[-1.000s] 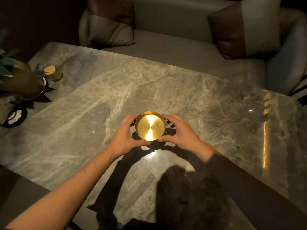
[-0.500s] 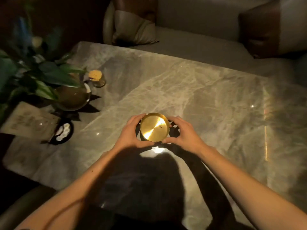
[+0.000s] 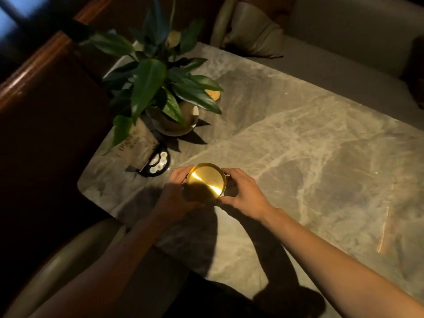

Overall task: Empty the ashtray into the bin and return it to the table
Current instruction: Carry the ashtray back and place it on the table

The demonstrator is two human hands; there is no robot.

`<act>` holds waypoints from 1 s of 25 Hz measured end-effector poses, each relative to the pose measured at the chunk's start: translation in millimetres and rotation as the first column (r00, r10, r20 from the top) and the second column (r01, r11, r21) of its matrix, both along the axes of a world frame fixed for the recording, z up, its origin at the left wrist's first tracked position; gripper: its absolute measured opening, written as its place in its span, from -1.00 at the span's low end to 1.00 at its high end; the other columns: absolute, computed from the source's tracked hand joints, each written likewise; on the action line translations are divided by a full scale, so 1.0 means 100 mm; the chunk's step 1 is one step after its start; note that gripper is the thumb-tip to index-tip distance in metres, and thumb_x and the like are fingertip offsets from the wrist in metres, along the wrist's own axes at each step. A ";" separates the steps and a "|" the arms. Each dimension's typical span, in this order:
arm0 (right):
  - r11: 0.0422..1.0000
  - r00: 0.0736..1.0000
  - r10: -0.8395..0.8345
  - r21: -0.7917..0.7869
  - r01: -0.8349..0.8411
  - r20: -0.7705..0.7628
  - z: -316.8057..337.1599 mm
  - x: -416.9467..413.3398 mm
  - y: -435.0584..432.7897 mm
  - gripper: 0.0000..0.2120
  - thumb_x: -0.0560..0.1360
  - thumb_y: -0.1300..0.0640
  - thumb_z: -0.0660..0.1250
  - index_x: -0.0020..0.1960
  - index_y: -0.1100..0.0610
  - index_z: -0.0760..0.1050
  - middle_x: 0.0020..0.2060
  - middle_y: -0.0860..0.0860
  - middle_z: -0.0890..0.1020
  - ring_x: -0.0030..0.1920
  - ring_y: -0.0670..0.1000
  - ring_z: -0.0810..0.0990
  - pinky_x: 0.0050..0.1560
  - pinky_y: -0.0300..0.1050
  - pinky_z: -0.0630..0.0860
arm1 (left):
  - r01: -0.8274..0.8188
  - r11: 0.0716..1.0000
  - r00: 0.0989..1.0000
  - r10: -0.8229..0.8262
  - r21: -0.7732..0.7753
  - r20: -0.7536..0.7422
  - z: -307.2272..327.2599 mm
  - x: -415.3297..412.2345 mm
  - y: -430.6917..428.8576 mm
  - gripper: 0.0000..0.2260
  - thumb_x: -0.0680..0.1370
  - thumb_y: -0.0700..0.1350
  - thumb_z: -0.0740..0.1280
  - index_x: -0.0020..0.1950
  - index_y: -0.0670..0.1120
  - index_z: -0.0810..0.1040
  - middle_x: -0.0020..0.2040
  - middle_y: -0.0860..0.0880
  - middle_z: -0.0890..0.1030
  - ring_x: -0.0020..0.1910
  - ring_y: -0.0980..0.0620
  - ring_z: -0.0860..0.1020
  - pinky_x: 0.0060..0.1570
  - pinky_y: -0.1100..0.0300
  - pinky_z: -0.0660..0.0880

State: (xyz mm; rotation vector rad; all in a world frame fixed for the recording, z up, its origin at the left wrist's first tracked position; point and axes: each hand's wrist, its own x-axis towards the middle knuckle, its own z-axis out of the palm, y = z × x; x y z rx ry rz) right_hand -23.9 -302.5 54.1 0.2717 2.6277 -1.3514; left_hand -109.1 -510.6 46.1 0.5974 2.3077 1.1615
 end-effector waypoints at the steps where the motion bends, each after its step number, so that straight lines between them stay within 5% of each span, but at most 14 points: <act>1: 1.000 1.000 0.019 -0.001 -0.019 0.004 -0.01 -0.04 -0.09 -0.26 0.28 -0.07 0.56 0.38 0.07 0.38 0.19 0.00 0.52 0.16 -0.07 0.49 0.21 -0.18 0.44 | -0.016 1.000 1.000 0.017 -0.003 0.008 -0.01 -0.01 -0.10 -0.09 0.15 -0.01 0.65 0.43 -0.09 0.37 0.37 -0.11 0.42 0.32 0.00 0.42 0.26 -0.08 0.49; 12: 0.989 0.989 0.146 0.028 -0.147 0.035 -0.20 -0.44 -1.01 -0.26 0.29 -0.09 0.55 0.37 0.11 0.37 0.18 0.07 0.52 0.18 0.03 0.48 0.19 -0.20 0.38 | -0.211 0.976 0.970 0.203 0.055 0.132 -0.26 -0.11 -1.10 -0.15 0.12 0.08 0.57 0.36 0.30 0.31 0.37 0.05 0.39 0.37 -0.07 0.41 0.28 -0.18 0.46; 16: 0.986 0.986 0.163 0.024 -0.164 0.047 -0.29 -0.51 -1.35 -0.25 0.31 -0.09 0.54 0.38 0.15 0.35 0.22 0.10 0.51 0.22 0.06 0.47 0.21 -0.21 0.35 | -0.254 0.966 0.952 0.242 0.044 0.185 -0.33 -0.14 -1.42 -0.15 0.16 0.06 0.59 0.41 0.05 0.37 0.38 -0.03 0.45 0.36 0.00 0.43 0.30 -0.06 0.46; 21: 0.981 0.981 0.184 0.044 -0.187 0.056 -0.37 -0.64 -1.69 -0.28 0.34 -0.07 0.52 0.39 0.14 0.34 0.26 0.10 0.49 0.25 0.05 0.45 0.24 -0.21 0.32 | -0.299 0.953 0.941 0.285 0.054 0.182 -0.40 -0.21 -1.73 -0.18 0.18 0.04 0.61 0.38 0.17 0.34 0.36 0.00 0.47 0.36 0.01 0.45 0.30 0.05 0.45; 25: 0.981 0.982 0.180 0.067 -0.184 0.052 -0.40 -0.75 -1.85 -0.28 0.36 -0.09 0.50 0.40 0.15 0.33 0.27 0.09 0.49 0.26 0.04 0.44 0.28 -0.16 0.35 | -0.326 0.943 0.932 0.310 0.062 0.190 -0.45 -0.29 -1.86 -0.15 0.19 -0.06 0.59 0.44 -0.02 0.34 0.37 -0.02 0.44 0.35 0.06 0.43 0.23 0.30 0.41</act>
